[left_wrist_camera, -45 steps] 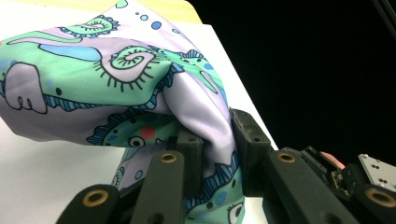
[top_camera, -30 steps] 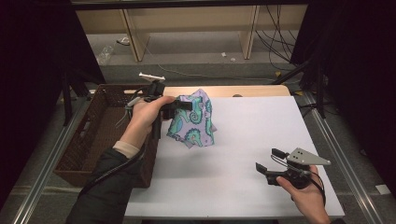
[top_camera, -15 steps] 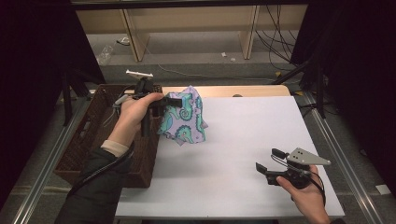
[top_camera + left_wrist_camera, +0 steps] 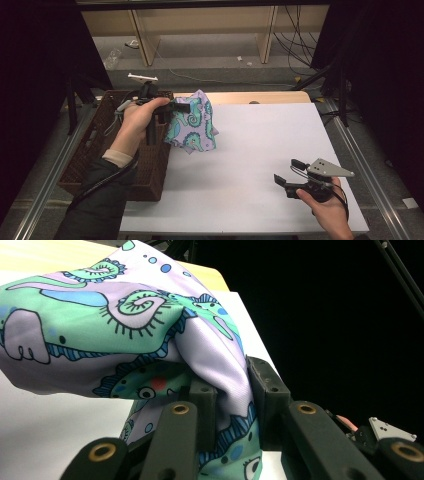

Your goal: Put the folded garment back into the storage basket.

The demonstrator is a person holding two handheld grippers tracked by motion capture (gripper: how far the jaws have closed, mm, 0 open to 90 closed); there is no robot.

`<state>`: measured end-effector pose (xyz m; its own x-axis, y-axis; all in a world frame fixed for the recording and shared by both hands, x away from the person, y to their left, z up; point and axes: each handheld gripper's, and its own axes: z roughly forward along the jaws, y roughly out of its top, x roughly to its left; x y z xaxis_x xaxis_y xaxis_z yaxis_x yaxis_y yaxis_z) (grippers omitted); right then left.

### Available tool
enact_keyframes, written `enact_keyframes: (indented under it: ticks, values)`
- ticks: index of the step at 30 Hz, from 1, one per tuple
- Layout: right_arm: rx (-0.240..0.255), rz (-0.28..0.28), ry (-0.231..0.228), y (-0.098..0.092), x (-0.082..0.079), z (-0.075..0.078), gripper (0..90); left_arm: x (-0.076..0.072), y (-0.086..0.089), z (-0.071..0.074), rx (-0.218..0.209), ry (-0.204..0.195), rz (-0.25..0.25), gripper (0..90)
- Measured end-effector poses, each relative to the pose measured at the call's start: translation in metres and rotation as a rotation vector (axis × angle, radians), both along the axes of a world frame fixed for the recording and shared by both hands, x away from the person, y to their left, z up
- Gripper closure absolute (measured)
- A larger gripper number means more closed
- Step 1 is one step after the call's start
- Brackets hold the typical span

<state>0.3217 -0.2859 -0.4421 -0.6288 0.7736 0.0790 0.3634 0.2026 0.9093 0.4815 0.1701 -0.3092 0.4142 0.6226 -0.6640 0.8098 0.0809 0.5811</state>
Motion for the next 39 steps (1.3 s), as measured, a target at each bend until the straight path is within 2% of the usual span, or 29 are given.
enact_keyframes:
  ticks: [24, 39]
  values:
    - [-0.006, -0.001, 0.006, 0.0, 0.0, 0.0, 15.8, -0.002, 0.029, 0.015, -0.02, -0.016, 0.048, 74.2]
    - [-0.004, -0.001, 0.008, 0.0, 0.0, -0.001, 15.9, -0.006, 0.061, 0.025, -0.043, -0.028, 0.101, 74.2]
